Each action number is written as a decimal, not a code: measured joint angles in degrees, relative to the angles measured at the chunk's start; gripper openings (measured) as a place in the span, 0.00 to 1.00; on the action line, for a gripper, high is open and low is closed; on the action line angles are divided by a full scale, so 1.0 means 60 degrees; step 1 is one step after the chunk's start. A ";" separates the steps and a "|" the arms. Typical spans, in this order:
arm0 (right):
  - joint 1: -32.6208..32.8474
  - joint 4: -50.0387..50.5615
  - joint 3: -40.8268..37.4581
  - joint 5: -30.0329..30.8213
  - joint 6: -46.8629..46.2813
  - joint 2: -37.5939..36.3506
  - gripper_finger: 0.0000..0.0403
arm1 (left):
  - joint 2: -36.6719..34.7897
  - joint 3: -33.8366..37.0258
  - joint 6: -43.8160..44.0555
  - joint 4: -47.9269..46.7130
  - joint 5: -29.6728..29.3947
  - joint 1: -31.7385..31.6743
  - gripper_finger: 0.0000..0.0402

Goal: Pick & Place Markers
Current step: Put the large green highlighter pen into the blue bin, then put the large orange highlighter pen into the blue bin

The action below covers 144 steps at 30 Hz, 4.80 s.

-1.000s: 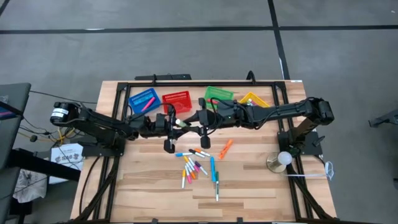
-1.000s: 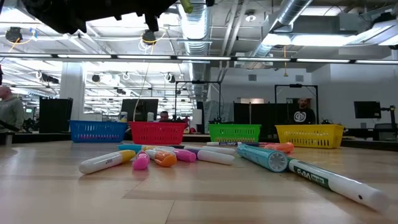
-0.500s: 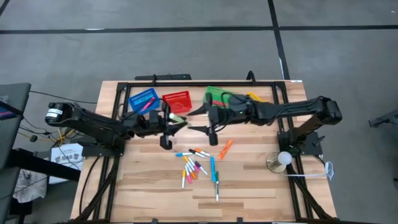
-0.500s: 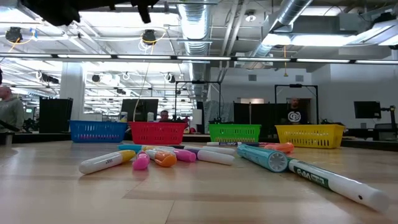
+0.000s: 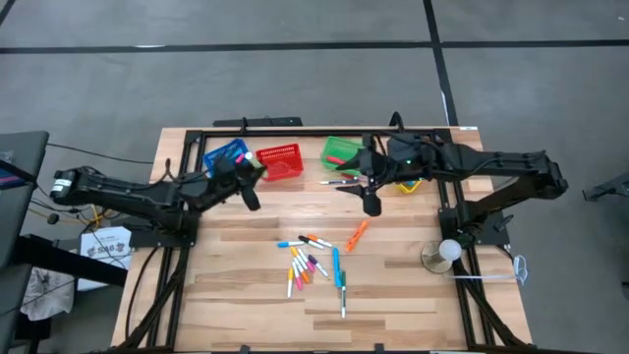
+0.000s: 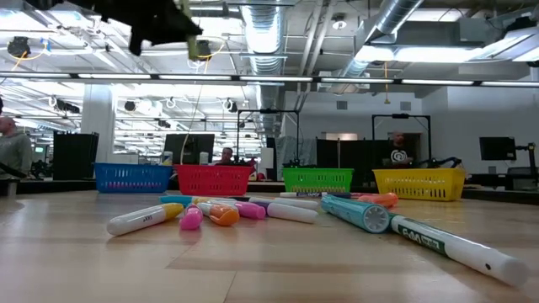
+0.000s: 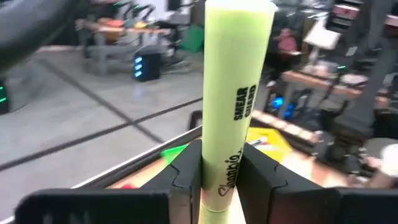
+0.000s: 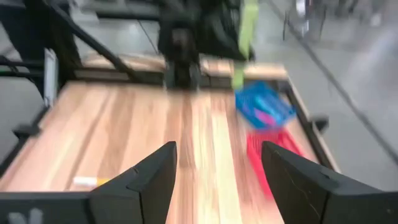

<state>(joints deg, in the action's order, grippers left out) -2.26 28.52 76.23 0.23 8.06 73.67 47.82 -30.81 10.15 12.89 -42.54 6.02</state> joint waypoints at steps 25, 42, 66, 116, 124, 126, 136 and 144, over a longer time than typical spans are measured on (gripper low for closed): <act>-0.0873 0.2930 -0.0011 -0.0004 -0.1237 0.3949 0.49 | 0.0871 0.0000 0.1454 -0.7317 0.3344 -0.6074 0.19; -0.0697 0.2736 -0.0007 -0.0033 -0.1446 0.4597 0.39 | 0.2040 0.0004 0.0347 -0.7178 0.3873 -0.6767 0.19; -0.0644 0.2435 -0.0007 -0.0041 -0.1694 0.4597 0.39 | 0.3045 -0.0357 -0.3569 -0.6140 0.1366 -0.6681 0.20; -0.0497 0.2280 -0.0007 -0.0070 -0.1855 0.4597 0.37 | -0.1123 -0.0361 -0.0046 -0.2871 1.0703 -0.5799 0.40; -0.0336 0.2126 -0.0007 -0.0071 -0.1802 0.4597 0.37 | -0.1065 -0.0364 -0.0110 -0.0759 1.1749 -0.4409 0.40; -0.0306 0.2121 -0.0007 -0.0065 -0.1773 0.4597 0.36 | -0.0982 -0.0368 -0.0108 -0.0483 1.1748 -0.3872 0.40; -0.0099 0.2090 -0.0007 -0.0070 -0.1766 0.4597 0.36 | 0.0086 -0.0368 0.0152 0.0306 1.1085 -0.1412 0.40; 0.0065 0.2001 -0.0007 -0.0073 -0.1768 0.4597 0.35 | 0.1112 -0.0368 0.0369 0.0722 1.0465 -0.0529 0.40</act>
<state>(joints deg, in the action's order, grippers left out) -1.87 40.53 76.18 -0.21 -2.55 101.25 54.49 -33.01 12.36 17.23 20.25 2.85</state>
